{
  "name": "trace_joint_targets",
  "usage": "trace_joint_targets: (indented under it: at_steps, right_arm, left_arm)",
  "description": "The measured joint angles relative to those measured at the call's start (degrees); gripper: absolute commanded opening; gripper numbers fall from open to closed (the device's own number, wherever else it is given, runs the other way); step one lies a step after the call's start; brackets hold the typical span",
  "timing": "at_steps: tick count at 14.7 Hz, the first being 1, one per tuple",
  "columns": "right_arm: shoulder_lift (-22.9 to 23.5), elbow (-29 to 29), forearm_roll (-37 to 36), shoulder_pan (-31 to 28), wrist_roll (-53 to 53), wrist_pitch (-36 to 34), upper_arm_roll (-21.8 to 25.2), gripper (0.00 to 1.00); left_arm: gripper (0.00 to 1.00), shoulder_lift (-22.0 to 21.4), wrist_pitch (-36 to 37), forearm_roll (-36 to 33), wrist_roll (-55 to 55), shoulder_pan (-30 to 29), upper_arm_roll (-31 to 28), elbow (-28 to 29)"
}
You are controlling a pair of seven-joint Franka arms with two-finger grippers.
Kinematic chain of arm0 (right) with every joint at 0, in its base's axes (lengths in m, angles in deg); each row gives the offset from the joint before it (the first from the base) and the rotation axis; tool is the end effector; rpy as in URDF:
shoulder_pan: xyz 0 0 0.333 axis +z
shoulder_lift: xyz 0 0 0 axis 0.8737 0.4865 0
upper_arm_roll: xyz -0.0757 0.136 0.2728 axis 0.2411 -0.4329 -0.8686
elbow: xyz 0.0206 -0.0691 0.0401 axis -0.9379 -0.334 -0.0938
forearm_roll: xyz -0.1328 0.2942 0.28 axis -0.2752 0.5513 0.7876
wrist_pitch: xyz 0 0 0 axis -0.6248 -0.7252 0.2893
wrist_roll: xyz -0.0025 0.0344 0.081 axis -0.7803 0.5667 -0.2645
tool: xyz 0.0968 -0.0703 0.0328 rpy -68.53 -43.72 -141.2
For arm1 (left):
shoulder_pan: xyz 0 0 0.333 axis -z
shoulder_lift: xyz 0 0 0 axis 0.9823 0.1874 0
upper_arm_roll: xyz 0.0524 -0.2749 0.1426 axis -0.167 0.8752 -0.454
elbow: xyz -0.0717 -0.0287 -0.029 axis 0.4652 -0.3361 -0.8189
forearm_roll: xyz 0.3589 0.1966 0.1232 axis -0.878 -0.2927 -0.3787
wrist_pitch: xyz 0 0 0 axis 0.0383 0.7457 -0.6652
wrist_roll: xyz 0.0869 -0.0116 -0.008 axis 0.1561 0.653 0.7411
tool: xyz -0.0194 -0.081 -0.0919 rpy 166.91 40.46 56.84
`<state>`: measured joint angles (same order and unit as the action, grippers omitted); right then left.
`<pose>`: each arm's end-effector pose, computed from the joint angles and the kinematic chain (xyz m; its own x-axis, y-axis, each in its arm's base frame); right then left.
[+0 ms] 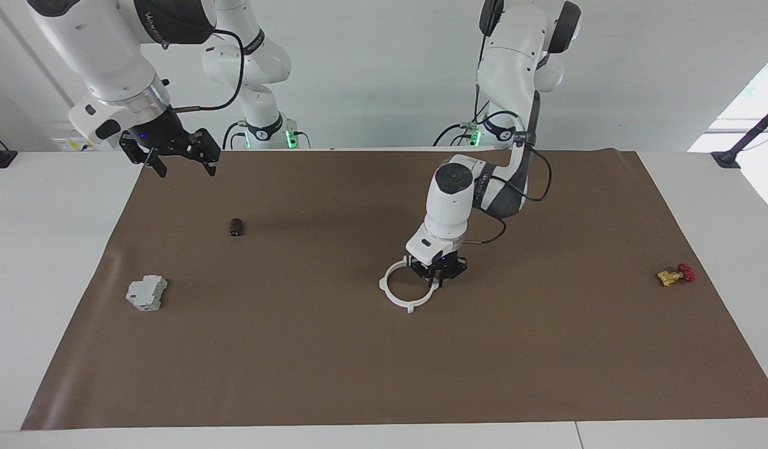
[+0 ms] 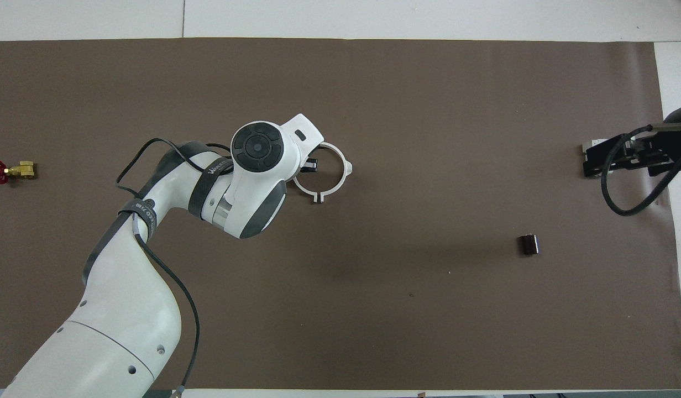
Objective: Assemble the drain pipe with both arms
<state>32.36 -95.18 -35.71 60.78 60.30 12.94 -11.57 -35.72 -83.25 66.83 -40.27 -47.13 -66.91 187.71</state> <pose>0.5921 0.0079 0.5986 0.9960 -0.0128 -0.0881 -0.0143 -0.9998 -0.0168 0.5945 -0.3685 0.2655 0.9796 -0.1433 0.1407 -0.1440 -0.9896 -0.0057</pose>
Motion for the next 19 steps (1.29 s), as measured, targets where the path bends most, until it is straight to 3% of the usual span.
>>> trace_joint_targets:
  at_steps: [1, 5, 9, 10, 11, 12, 19]
  right_arm:
    - [0.0, 0.0, 0.0, 0.0, 0.0, 0.0, 0.0, 1.00]
    - [0.0, 0.0, 0.0, 0.0, 0.0, 0.0, 0.0, 1.00]
    - [0.0, 0.0, 0.0, 0.0, 0.0, 0.0, 0.0, 1.00]
    - [0.0, 0.0, 0.0, 0.0, 0.0, 0.0, 0.0, 1.00]
    - [0.0, 0.0, 0.0, 0.0, 0.0, 0.0, 0.0, 1.00]
    - [0.0, 0.0, 0.0, 0.0, 0.0, 0.0, 0.0, 1.00]
    - [0.0, 0.0, 0.0, 0.0, 0.0, 0.0, 0.0, 1.00]
  left_arm:
    - [0.00, 0.0, 0.0, 0.0, 0.0, 0.0, 0.0, 0.0]
    - [0.31, 0.0, -0.8, 0.0, 0.0, -0.1, -0.1, 0.0]
    - [0.37, 0.0, -1.6, 0.0, 0.2, -0.1, -0.1, 0.0]
    - [0.51, 0.0, -1.6, 0.0, 0.2, -0.1, -0.1, 0.0]
    - [0.80, 0.0, -1.6, 0.0, 0.3, -0.1, -0.1, 0.1]
    - [0.99, 0.0, -1.6, 0.0, 0.5, -0.1, -0.1, 0.1]
    - [1.00, -2.1, -0.4, 0.0, 1.5, -2.3, -0.5, -0.4]
